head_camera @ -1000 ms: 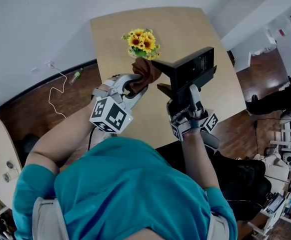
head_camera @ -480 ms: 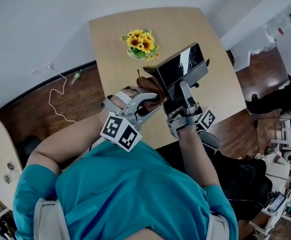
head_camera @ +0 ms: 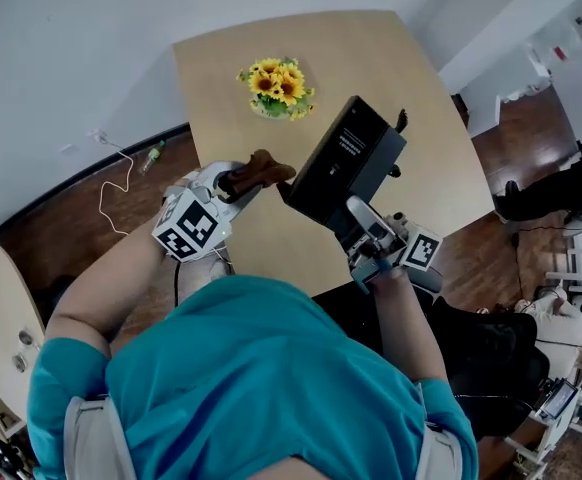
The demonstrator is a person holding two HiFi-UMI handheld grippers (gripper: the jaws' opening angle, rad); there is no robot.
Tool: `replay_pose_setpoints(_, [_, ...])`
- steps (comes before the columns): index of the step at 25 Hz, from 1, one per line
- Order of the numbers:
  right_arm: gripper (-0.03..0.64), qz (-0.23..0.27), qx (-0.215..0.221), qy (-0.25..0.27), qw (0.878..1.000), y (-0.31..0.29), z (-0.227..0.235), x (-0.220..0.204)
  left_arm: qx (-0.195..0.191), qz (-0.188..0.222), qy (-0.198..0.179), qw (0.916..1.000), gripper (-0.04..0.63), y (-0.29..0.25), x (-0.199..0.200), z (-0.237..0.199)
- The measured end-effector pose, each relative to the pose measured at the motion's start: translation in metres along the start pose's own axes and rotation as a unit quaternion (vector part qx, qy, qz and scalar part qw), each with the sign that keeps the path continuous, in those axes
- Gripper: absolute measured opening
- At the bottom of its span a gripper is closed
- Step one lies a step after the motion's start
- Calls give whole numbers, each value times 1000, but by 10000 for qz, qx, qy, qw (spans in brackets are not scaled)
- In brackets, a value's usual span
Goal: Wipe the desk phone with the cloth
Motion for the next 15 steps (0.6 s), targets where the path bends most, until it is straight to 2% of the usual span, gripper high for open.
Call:
replay_pose_setpoints(3, [178,-606,-290,-19,9977,9,15,-18,81,553,113,9984,88,22,22,-33])
replay_pose_setpoints(6, [178,-847,-127,-371,9956,-1,26,-43,-73,962,179,9952,89,21,50,-51])
replay_pose_setpoints(11, [176,-625,289,-736,9949,-18,26,-58,-329,1255,471,9904,87,9,72,-62])
replay_pose_setpoints(15, [175,-181,329,-699,9968,-9,22,-36,-712,1275,317,9888,87,9,73,-37])
Point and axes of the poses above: the fingertips, and each gripper's own axes: y backward along the fingers, z to its right, x out of its top, the point moved 9 cm from there along y, backward along the fingers, and after that the axes turned 12 degrees about -z, right-handed, at the moved point
